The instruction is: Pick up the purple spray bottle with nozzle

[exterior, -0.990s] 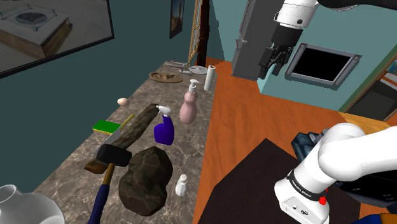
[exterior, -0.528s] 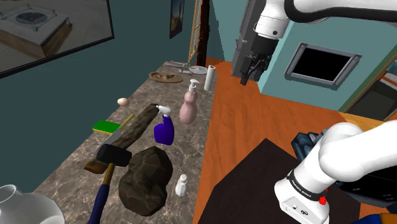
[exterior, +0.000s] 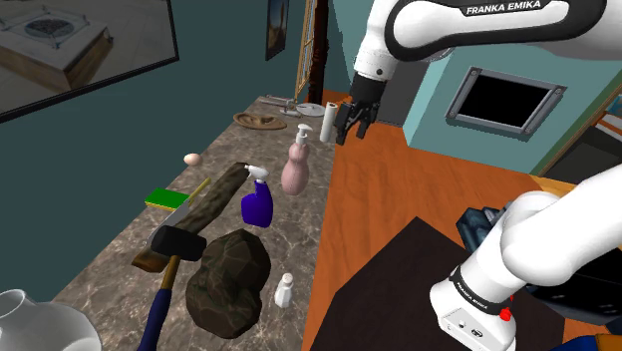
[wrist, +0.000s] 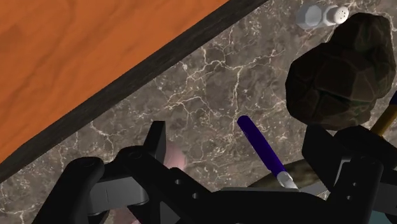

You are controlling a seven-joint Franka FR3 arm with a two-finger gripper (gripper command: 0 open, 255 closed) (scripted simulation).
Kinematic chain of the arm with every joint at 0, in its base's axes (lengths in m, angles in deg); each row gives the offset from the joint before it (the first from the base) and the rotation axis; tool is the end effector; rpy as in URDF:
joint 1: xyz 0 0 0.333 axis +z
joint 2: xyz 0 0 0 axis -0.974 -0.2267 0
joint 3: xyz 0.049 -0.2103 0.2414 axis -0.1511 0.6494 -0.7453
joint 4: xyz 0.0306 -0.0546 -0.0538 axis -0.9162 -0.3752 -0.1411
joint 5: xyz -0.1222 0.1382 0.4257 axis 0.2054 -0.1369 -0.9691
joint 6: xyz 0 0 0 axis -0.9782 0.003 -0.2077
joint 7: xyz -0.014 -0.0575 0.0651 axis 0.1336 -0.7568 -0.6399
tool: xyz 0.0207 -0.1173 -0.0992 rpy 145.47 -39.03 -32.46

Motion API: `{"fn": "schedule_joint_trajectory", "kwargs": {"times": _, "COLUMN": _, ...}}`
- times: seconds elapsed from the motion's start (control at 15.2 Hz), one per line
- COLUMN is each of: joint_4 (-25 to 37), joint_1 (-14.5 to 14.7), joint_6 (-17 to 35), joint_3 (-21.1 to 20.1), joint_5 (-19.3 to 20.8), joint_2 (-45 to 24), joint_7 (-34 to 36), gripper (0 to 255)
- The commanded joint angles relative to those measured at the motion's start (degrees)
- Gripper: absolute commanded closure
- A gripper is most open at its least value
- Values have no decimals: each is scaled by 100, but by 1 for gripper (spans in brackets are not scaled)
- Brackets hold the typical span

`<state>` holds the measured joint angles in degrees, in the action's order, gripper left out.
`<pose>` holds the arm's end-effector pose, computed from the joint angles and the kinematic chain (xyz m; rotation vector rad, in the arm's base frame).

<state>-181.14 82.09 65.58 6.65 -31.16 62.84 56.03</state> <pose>0.4968 0.1143 0.4536 -3.0316 -0.0644 0.0312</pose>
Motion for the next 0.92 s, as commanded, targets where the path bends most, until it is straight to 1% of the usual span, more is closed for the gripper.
{"fn": "schedule_joint_trajectory", "kwargs": {"times": 0.0, "joint_4": 93, "joint_1": 58, "joint_6": 271, "joint_3": -40, "joint_5": -80, "joint_2": -344, "joint_7": -72, "gripper": 0}}
{"fn": "schedule_joint_trajectory", "kwargs": {"times": 0.4, "joint_4": 648, "joint_1": 228, "joint_6": 930, "joint_3": -193, "joint_5": -273, "joint_2": -1507, "joint_7": -252, "gripper": 0}}
{"fn": "schedule_joint_trajectory", "kwargs": {"times": 0.86, "joint_4": 1612, "joint_1": 421, "joint_6": 1436, "joint_3": -386, "joint_5": -397, "joint_2": -2910, "joint_7": -424, "gripper": 0}}
